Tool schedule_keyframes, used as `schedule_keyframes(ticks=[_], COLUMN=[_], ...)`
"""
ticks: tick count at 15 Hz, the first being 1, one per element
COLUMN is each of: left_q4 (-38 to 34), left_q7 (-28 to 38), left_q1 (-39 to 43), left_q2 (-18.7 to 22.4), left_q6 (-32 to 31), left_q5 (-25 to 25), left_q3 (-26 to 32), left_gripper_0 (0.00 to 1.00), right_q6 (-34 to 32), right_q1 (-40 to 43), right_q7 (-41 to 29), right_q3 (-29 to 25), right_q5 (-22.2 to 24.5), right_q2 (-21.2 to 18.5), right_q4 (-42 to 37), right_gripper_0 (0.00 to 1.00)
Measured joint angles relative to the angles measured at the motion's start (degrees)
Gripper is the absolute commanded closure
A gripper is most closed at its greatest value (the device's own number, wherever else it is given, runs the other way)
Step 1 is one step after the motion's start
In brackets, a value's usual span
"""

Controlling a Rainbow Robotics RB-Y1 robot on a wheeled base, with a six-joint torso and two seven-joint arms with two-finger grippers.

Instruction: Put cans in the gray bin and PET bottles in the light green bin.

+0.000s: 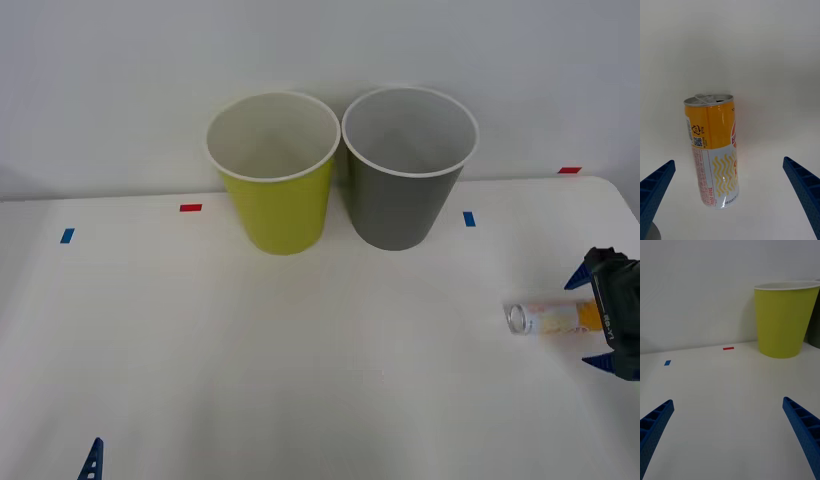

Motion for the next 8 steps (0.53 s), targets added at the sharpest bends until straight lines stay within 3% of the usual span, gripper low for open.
schedule_keyframes(ticks=[8], left_q4=[0.00], left_q7=[0.00], left_q1=[0.00], left_q2=[0.00], left_q6=[0.00], left_q5=[0.00], left_q3=[0.00], left_gripper_0=[0.00], right_q6=[-2.03], right_q1=[-7.08], right_q7=[1.11], right_q3=[8.45], right_q5=[-1.27], right_q2=[-2.76], right_q4=[9.64], right_gripper_0=[0.00])
